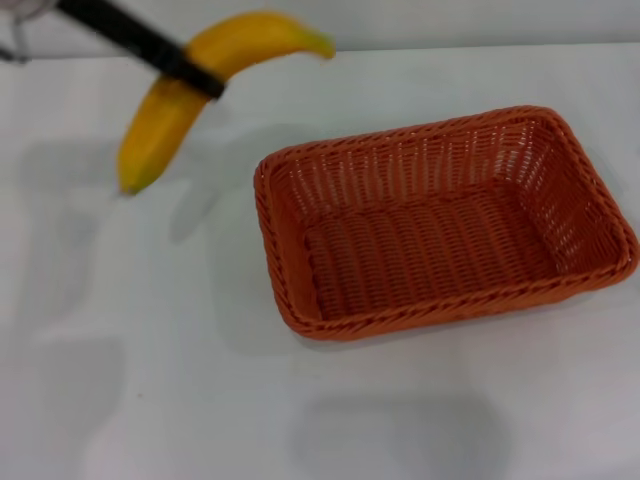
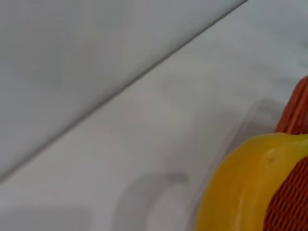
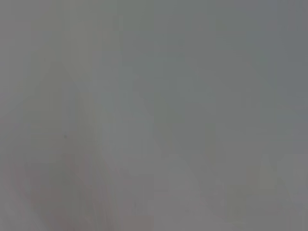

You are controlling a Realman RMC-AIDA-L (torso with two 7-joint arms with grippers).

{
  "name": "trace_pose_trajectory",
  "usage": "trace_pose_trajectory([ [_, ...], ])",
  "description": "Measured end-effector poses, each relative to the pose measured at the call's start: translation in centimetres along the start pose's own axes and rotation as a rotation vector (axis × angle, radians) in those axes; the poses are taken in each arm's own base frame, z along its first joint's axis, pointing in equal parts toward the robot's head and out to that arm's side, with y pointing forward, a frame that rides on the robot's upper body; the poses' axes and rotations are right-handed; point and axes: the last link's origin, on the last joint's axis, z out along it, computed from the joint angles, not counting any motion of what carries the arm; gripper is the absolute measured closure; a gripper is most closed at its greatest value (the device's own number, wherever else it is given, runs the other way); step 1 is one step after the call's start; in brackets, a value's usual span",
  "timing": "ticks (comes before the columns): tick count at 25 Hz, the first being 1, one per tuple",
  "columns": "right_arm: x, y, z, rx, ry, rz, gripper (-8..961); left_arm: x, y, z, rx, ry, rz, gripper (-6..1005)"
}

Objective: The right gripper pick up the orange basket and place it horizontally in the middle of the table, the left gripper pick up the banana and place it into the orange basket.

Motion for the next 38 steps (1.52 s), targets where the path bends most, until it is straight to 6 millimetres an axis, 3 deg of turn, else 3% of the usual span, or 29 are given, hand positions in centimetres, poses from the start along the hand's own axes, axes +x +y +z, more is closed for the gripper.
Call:
trace_pose_trajectory([
  [2, -0.1, 0.1, 0.1, -0.003, -0.009, 0.0, 221, 2.4, 1.6, 0.3, -0.003, 0.015, 0.082, 487],
  [6, -0.3, 0.2, 0.3, -0.014, -0.018, -0.007, 224, 5.5, 5.1, 1.7, -0.03, 0.007, 0.211, 487],
  [11, -0.6, 0.4, 0.3, -0.023, -0.036, -0.05, 227, 7.1, 8.6, 4.5, -0.074, -0.024, 0.293, 488],
  [14, -0.5, 0.3, 0.2, -0.017, -0.037, -0.061, 229, 7.2, 9.6, 5.8, -0.082, -0.034, 0.319, 487],
  [23, -0.1, 0.2, -0.6, -0.008, -0.031, -0.078, 235, 7.7, 11.1, 6.8, -0.144, 0.036, 0.343, 478],
  [31, -0.1, 0.5, -1.4, -0.026, -0.059, -0.075, 240, 6.7, 10.9, 7.0, -0.166, 0.039, 0.319, 282],
  [38, -0.4, 0.1, -1.7, -0.043, -0.041, -0.102, 244, 3.9, 9.1, 4.5, -0.138, 0.217, 0.282, 106],
])
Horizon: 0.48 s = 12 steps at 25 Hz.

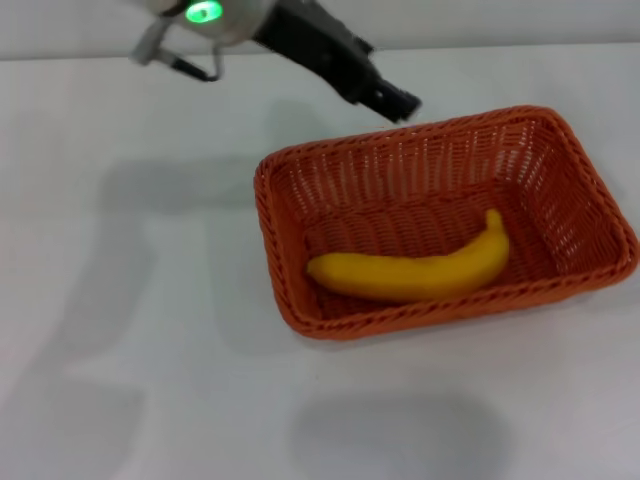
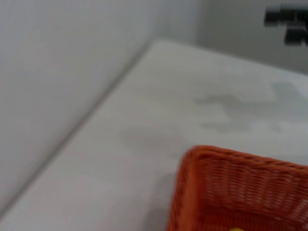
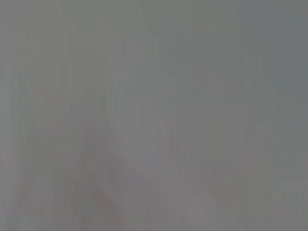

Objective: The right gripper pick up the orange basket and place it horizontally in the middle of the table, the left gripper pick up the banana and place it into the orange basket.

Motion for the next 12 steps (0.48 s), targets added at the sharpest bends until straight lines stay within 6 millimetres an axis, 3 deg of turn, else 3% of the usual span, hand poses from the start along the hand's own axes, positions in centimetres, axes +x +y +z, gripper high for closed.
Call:
trace_pose_trajectory([
  [7, 0.1, -0.3, -0.6, 0.013, 0.014, -0.009, 249, -5.7, -0.8, -4.6, 0.119, 0.24, -0.082, 110],
  [12, 0.2, -0.5, -1.1, 0.027, 0.017, -0.014, 252, -10.9, -0.4, -7.1, 0.18, 0.399, -0.145, 112],
])
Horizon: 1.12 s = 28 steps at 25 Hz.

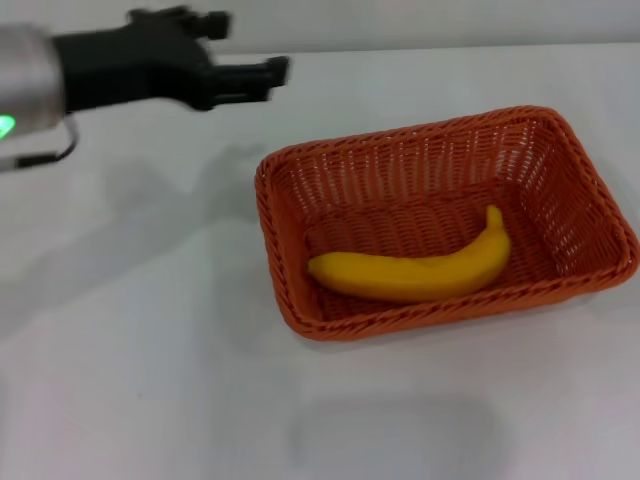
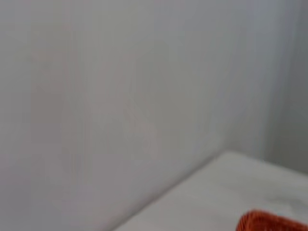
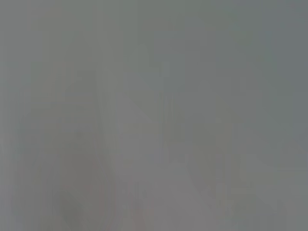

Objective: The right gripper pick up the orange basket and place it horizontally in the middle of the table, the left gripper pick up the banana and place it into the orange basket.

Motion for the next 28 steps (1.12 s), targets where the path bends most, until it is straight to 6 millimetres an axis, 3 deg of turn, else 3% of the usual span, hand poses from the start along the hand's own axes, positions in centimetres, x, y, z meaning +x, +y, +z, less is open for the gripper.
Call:
trace_pose_trajectory([
  [1, 0.0, 0.0, -0.1, 0.001, 0.001, -0.001, 252, 0.0, 0.0, 0.0, 0.0, 0.0, 0.0, 113],
  [2, 0.1, 0.0, -0.2, 0.003, 0.003, -0.002, 253, -1.9, -0.5, -2.1, 0.028, 0.07, -0.042, 113],
  [5, 0.4, 0.0, -0.6, 0.012, 0.003, 0.0, 255, -4.3, -1.0, -4.4, 0.057, 0.158, -0.082, 114],
  [16, 1.0, 1.0, -2.2, 0.012, -0.009, -0.002, 480, -13.5, -2.9, -14.0, 0.254, 0.439, -0.193, 115],
  [18, 1.1, 1.0, -2.3, 0.016, -0.013, -0.002, 585, -15.0, -2.9, -15.6, 0.318, 0.468, -0.183, 115],
  [21, 1.2, 1.0, -2.4, 0.02, -0.017, -0.012, 743, -16.5, -2.8, -17.3, 0.403, 0.491, -0.164, 115],
  [27, 1.8, 0.8, -2.1, 0.043, -0.019, -0.015, 890, -18.0, -2.8, -18.4, 0.508, 0.525, -0.141, 115],
  [28, 1.9, 0.8, -2.1, 0.05, -0.016, -0.011, 774, -18.1, -2.8, -18.5, 0.52, 0.536, -0.138, 115],
])
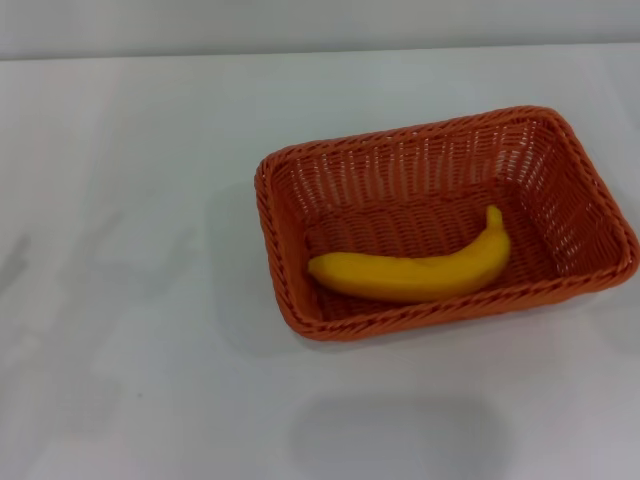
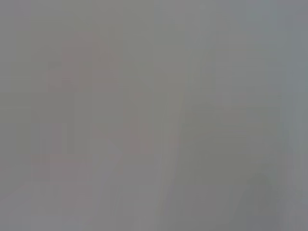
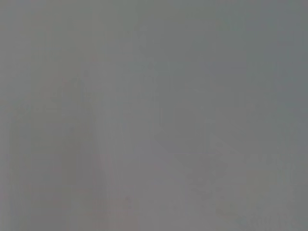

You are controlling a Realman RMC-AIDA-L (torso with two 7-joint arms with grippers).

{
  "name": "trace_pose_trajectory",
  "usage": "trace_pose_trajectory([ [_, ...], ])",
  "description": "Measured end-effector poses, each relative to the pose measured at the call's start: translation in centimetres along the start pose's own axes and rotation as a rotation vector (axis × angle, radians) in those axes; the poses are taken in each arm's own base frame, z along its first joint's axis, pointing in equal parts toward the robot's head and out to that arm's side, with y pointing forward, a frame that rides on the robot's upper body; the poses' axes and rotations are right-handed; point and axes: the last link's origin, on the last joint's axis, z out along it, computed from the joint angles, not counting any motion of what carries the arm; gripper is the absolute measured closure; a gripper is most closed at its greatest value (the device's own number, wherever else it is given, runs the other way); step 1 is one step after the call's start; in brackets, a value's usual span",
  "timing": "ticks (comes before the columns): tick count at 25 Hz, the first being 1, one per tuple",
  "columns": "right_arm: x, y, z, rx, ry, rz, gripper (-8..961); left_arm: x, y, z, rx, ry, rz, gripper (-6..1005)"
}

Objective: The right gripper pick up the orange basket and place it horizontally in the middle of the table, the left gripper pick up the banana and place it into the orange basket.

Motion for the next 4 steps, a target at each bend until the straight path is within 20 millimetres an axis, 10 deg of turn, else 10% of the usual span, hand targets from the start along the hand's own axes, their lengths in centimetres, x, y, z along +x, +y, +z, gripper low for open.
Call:
trace_pose_trajectory([
  [4, 0.11, -0.29, 0.04, 0.02, 0.006, -0.014, 658, 0.1, -0.22, -0.19, 0.039, 0.054, -0.02, 115],
])
